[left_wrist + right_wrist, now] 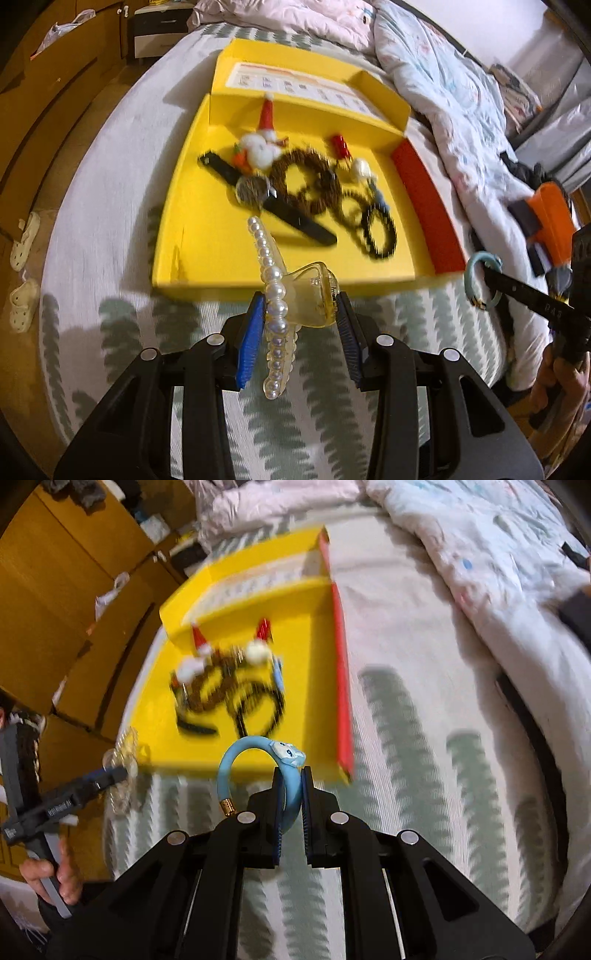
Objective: Organize jewelry
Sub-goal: 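Lift both items out of the box and set them on the bed, opening both tools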
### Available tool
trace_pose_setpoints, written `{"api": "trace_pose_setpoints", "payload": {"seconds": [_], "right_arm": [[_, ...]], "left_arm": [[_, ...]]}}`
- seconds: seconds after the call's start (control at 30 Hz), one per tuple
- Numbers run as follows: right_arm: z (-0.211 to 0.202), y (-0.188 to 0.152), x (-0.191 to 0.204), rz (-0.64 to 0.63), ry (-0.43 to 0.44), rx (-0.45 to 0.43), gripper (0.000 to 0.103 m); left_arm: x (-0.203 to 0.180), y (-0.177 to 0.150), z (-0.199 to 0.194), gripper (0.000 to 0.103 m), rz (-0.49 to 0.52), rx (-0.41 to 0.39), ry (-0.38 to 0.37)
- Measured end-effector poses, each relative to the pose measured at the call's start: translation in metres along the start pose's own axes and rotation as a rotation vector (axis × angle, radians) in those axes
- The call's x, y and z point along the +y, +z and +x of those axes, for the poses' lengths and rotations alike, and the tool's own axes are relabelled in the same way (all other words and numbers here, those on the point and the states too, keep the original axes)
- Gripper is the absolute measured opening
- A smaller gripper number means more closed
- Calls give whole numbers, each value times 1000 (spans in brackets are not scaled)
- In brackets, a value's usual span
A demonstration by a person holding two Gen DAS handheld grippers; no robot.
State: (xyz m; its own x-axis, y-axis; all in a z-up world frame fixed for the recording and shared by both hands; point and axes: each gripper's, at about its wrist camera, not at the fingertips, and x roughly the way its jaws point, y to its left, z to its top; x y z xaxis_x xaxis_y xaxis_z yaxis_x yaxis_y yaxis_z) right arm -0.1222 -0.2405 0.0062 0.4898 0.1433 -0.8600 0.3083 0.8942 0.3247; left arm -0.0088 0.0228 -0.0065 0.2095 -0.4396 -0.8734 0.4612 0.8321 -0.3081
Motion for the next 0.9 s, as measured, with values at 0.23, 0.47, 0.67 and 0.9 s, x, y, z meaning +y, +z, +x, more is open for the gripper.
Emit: {"api": "trace_pose_setpoints", "payload": {"seconds": [0.23,0.47,0.67,0.9], "right_arm": [[24,-42,6,-42,-21,106,9],[53,-48,20,-68,-6,176,9],[69,-49,32,-104,-27,204,10],[88,-48,45,-142,-34,233,10]], "left_arm": [[0,-36,13,39,-7,48,42],[-1,-56,35,39,-14,100,72],[-13,-55,49,39,7,117,70],[-19,-55,63,40,13,139,78]]}}
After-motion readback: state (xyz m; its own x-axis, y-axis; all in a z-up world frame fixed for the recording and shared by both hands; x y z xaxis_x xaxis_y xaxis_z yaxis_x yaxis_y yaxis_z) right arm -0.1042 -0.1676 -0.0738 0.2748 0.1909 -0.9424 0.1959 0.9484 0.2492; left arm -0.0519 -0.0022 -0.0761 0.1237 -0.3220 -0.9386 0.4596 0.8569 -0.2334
